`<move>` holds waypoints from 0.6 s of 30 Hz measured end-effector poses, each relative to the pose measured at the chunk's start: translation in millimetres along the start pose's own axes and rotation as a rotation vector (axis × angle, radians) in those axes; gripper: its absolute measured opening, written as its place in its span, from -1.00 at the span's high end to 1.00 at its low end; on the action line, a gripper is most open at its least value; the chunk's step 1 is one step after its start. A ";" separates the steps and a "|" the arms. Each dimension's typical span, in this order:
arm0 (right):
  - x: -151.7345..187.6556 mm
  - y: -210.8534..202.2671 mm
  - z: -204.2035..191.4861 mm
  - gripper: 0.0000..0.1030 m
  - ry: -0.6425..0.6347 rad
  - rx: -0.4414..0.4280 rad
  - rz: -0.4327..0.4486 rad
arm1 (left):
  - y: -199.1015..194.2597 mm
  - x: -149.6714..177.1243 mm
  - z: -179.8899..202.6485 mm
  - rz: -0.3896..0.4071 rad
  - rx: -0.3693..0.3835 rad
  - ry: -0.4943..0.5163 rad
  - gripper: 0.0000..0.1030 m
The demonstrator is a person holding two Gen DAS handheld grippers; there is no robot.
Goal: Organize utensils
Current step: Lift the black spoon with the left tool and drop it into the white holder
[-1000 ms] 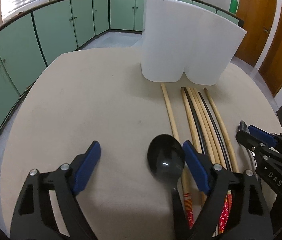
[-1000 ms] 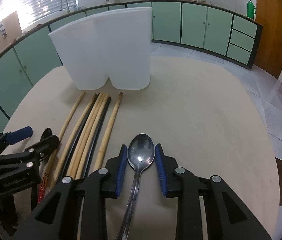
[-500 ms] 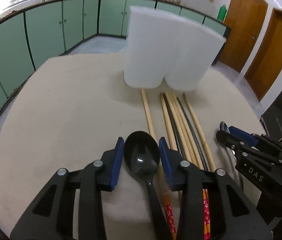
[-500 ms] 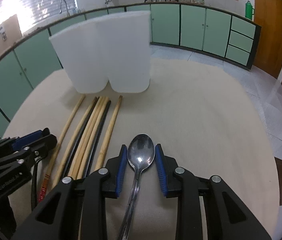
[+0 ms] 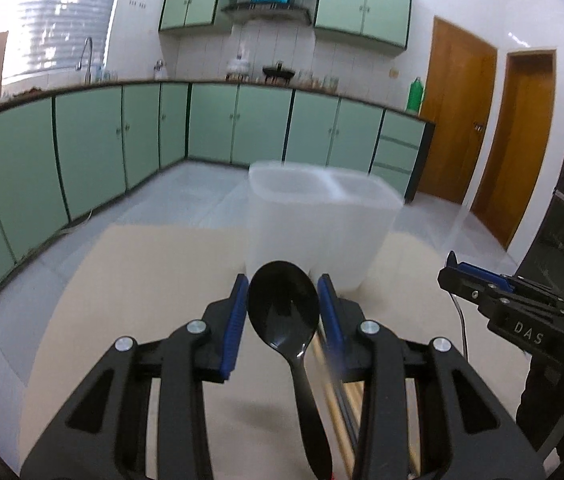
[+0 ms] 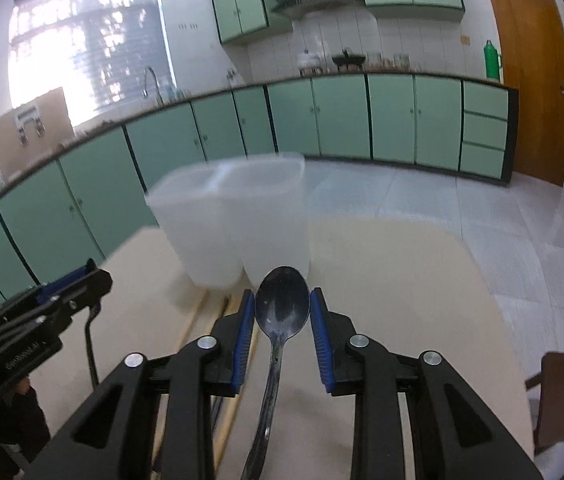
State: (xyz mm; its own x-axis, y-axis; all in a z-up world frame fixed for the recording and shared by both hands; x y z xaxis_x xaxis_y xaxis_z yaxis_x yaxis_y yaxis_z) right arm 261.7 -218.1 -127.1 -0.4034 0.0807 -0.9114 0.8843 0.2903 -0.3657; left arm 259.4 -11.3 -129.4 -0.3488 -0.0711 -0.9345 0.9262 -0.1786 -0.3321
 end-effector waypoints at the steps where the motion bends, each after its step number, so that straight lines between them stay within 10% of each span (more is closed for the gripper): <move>1: -8.8 -2.4 0.5 0.46 0.001 -0.006 0.022 | -1.9 -8.1 2.7 0.024 0.003 0.006 0.34; 18: -150.0 65.2 3.1 0.46 -0.002 0.015 0.327 | 64.6 -149.1 42.8 0.348 0.013 0.072 0.34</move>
State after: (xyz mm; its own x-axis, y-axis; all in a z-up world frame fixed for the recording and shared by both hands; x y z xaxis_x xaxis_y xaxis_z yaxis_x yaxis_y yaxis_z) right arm 380.6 -214.3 -14.8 -0.0970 0.1650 -0.9815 0.9704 0.2349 -0.0564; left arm 365.0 -54.3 -6.0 -0.0009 -0.0611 -0.9981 0.9857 -0.1684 0.0095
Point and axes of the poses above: each gripper's, at about its wrist camera, not at the fingertips, and y roughly the way its jaws point, z to its right, x to its underside, the point moved 2 cm from there along y, roughly the way its jaws point, and after that the axes turned 9 degrees about z, right-handed, at the moved point
